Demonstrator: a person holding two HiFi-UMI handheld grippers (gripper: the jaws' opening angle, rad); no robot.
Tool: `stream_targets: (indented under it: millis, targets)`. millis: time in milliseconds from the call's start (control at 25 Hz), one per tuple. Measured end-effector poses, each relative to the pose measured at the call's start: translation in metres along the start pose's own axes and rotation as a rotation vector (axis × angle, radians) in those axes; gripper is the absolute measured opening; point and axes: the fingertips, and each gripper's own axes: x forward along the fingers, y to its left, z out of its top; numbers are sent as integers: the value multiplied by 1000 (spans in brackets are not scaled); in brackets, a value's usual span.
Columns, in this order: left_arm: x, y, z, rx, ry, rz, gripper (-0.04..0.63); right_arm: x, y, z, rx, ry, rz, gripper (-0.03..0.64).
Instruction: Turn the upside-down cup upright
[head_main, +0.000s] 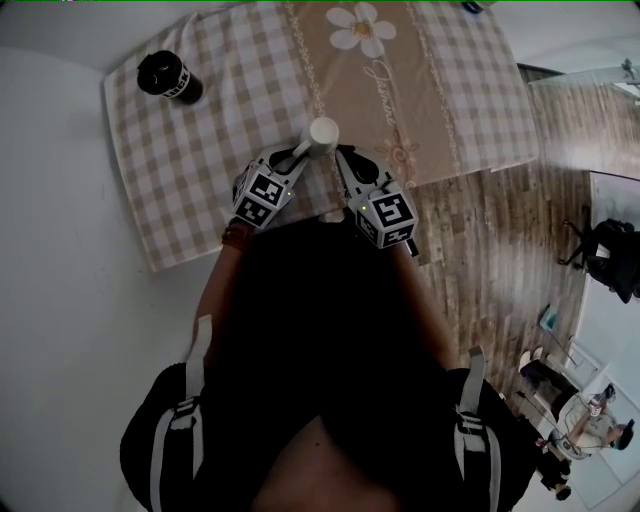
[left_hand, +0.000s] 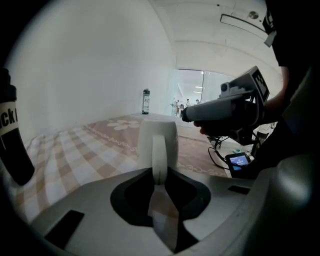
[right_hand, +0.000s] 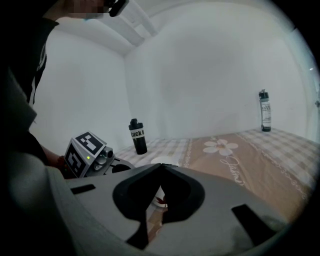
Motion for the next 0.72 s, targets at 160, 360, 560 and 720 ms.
stream_targets:
  millis: [160,360,560,720]
  targets:
    - [4,1,-14,-6,28,-3,74,5,3,0,-8,12,11,2]
    - [6,-3,-16,43,58,7,95,8,3,-1,-9,18,17,2]
    - [-2,-6,-8,64,28,22,135,8,2,-5,-9,31,13,2]
    - [-4,-4,-1,78,13,31,127,7,2,-6,-11,37,14,2]
